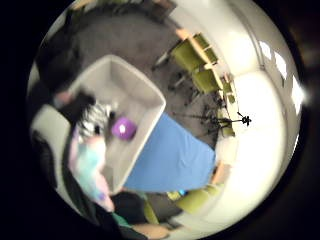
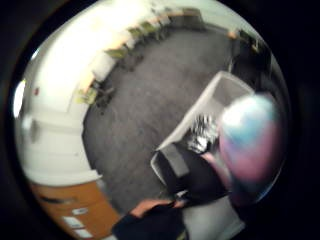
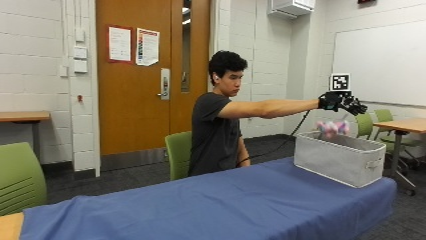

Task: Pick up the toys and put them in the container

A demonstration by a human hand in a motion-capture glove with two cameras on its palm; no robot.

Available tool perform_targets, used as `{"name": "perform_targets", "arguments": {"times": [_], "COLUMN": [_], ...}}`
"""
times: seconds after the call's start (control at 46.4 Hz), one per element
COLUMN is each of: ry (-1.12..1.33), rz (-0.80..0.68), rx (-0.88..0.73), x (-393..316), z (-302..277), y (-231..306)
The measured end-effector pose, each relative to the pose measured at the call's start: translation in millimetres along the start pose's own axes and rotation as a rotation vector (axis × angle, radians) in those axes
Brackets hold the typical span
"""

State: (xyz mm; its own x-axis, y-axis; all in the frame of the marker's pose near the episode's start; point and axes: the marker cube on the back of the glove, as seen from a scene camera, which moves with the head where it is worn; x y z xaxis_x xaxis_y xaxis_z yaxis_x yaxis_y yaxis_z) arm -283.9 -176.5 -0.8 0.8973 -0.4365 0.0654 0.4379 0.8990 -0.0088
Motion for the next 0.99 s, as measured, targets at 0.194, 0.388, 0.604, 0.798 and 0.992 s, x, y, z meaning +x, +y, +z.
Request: {"name": "perform_targets", "arguments": {"times": [0.194, 0.388, 0.604, 0.798, 0.992], "ry": [-0.046, 0.093, 0.036, 0.098, 0.112], "rz": [0.022, 0.111, 0.128, 0.178, 0.392], "rx": [-0.021, 0.002, -0.047, -0.012, -0.012], "x": [14.7, -10.9, 59.0, 129.0, 164.4], "z": [-1.0, -4.0, -0.2, 16.6, 29.8], "y": [15.7, 46.7, 142.3, 215.4, 249.2]}}
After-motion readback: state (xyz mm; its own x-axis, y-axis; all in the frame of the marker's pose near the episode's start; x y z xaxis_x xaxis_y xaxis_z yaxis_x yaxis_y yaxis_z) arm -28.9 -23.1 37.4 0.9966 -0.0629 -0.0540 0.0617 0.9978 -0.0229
